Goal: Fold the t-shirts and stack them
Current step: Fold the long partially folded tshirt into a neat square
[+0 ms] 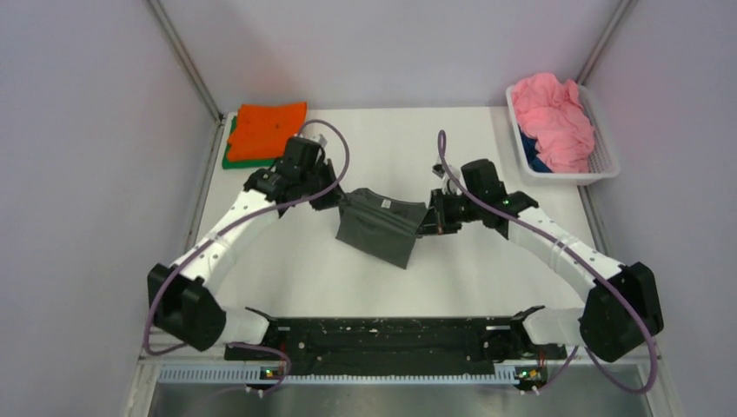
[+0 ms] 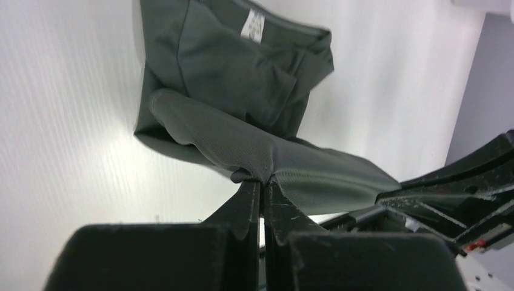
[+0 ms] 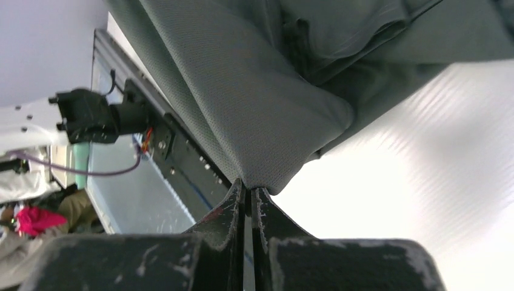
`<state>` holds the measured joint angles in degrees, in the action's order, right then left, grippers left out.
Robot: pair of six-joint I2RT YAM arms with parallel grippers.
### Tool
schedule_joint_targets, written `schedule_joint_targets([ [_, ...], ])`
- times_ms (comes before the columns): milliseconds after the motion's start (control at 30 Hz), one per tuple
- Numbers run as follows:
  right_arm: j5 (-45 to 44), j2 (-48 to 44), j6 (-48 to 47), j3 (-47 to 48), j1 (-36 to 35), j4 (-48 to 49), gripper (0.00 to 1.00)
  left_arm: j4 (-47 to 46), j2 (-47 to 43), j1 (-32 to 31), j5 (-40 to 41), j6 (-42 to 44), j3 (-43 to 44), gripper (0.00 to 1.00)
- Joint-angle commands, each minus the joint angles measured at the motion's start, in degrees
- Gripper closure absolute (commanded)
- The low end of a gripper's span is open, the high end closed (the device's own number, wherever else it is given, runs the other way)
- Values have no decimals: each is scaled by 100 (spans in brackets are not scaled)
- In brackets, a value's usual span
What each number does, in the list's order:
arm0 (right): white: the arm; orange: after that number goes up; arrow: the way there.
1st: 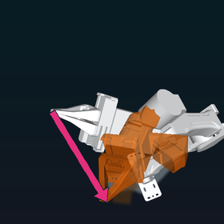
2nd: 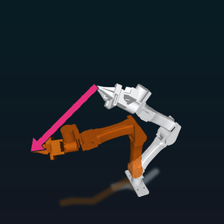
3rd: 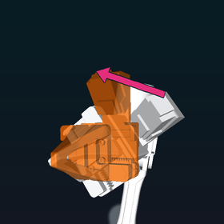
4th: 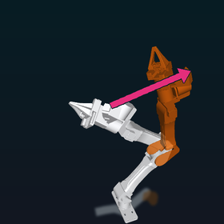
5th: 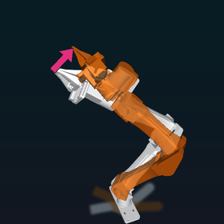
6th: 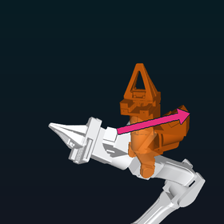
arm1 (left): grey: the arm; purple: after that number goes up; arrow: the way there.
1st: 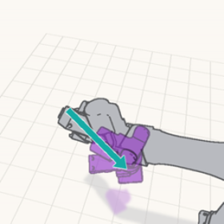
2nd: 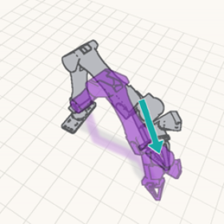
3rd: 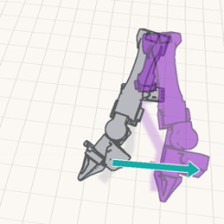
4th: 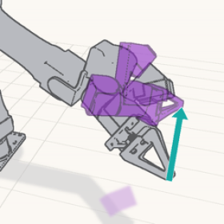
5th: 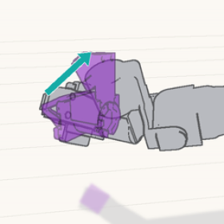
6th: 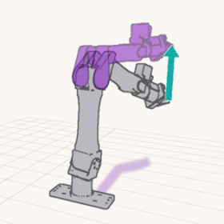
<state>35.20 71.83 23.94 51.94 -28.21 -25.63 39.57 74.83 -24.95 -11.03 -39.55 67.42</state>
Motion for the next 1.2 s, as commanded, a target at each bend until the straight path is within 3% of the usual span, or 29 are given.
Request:
schedule_joint_targets([
  [0, -210, 411, -265, 421, 363, 31, 100, -500, 878, 210, 537, 390, 819, 100],
  [433, -695, 2569, -348, 1357, 1113, 976, 97, 148, 3941, 429, 602, 682, 3264, 100],
  [500, -851, 2989, -458, 1664, 1124, 1011, 90, 271, 4245, 446, 644, 663, 3559, 81],
  [533, -1056, 3164, -463, 1850, 1127, 981, 82, 335, 4382, 456, 709, 668, 3706, 66],
  [567, -1253, 3313, -491, 2035, 1125, 907, 65, 423, 4499, 469, 735, 675, 3851, 51],
  [600, -1536, 3396, -466, 2199, 1125, 812, 35, 515, 4596, 489, 727, 695, 4011, 34],
  [633, -1799, 3437, -439, 2333, 1129, 653, 7, 596, 4652, 499, 685, 744, 4138, 7],
  [667, -1940, 3416, -449, 2417, 1127, 577, 2, 647, 4672, 506, 629, 799, 4199, 2],
  [933, -2209, 2294, -382, 1436, 1127, 817, 1, 112, 4333, 504, -410, 1926, 3048, 1],
  [1167, -2236, 1190, -469, 389, 1124, 751, 1, 325, 4754, 495, -515, 2400, 3016, 1],
])
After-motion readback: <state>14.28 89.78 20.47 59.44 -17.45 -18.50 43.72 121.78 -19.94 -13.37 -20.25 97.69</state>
